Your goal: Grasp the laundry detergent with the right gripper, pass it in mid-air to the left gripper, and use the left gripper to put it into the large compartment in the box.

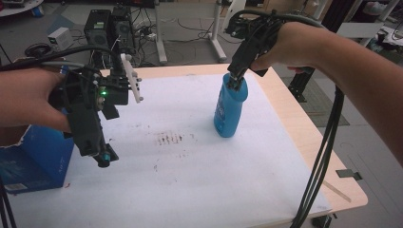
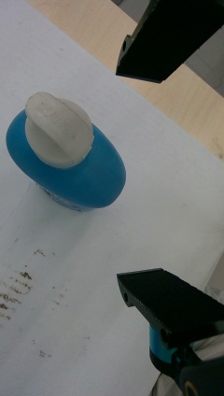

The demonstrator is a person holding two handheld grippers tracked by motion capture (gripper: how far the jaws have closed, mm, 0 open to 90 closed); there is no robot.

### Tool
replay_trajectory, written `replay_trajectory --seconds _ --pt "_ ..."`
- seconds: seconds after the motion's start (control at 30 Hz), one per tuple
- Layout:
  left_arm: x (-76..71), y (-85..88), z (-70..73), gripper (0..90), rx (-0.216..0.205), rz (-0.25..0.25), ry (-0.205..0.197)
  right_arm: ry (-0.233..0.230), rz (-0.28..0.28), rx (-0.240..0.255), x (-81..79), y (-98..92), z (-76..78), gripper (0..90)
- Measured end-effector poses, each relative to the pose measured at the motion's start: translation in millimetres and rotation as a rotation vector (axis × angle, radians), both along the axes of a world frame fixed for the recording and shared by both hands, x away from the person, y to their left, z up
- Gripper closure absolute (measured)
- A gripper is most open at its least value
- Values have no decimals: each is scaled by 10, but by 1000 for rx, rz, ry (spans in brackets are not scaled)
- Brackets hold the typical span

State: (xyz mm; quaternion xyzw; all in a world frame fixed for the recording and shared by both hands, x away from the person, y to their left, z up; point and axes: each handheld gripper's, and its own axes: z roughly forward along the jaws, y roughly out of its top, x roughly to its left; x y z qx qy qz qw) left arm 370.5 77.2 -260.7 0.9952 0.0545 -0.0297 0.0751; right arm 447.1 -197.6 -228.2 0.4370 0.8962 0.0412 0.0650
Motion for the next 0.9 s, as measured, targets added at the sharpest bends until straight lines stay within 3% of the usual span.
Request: replay_trajectory --seconds 0.33,0.67,0.9 --pt "0 -35 -25 17 -4 0 5 -33 -100 55 -87 -48 -173 24" --pt "13 -52 -46 17 -1 0 8 -43 -181 48 -121 -114 -349 24" --pt "27 -57 -51 17 -4 3 10 -58 -329 92 -117 -229 -412 24"
